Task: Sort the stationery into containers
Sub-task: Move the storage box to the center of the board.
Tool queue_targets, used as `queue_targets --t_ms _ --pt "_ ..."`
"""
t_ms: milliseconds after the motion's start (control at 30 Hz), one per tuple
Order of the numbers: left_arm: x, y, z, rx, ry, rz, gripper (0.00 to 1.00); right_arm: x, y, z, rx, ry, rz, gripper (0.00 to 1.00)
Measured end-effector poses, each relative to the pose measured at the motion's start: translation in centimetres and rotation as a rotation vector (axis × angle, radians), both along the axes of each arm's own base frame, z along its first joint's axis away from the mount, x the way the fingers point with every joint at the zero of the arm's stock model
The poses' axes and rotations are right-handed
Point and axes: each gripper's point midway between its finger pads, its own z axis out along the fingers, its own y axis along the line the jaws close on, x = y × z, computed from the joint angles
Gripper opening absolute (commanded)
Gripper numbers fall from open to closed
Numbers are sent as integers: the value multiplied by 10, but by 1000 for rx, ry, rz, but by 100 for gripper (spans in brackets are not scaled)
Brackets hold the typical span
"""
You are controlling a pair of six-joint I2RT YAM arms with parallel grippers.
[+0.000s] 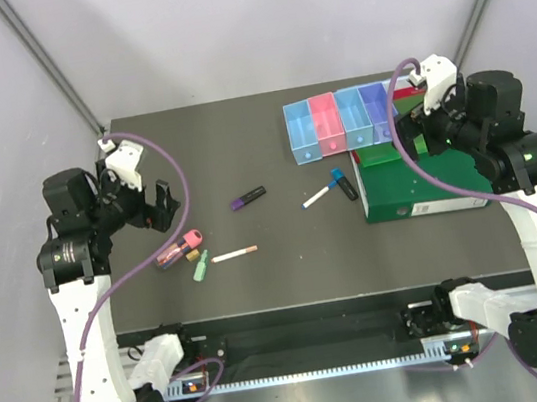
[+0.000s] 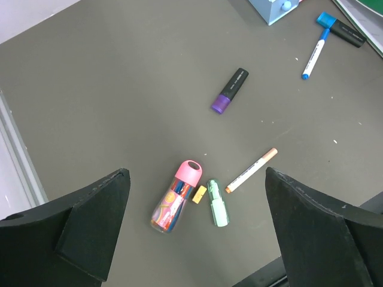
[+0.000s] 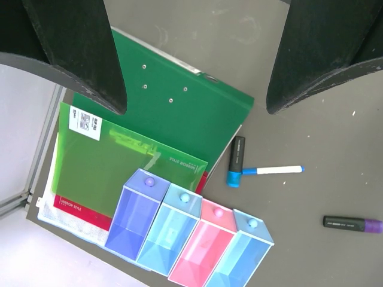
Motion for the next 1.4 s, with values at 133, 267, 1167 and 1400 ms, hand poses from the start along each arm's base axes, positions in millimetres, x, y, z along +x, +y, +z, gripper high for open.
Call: queue_targets --t_ms 133,267,1167,1400 --pt "0 0 -2 -1 5 -1 99 1 0 1 4 -3 -3 100" --pt "0 0 -2 -2 6 -2 99 1 0 2 5 -8 -3 100" --pt "110 -32 -22 166 42 69 99 133 19 -24 -141 79 -114 100" --pt "120 -55 -27 238 26 37 99 182 22 -39 -144 80 -186 99"
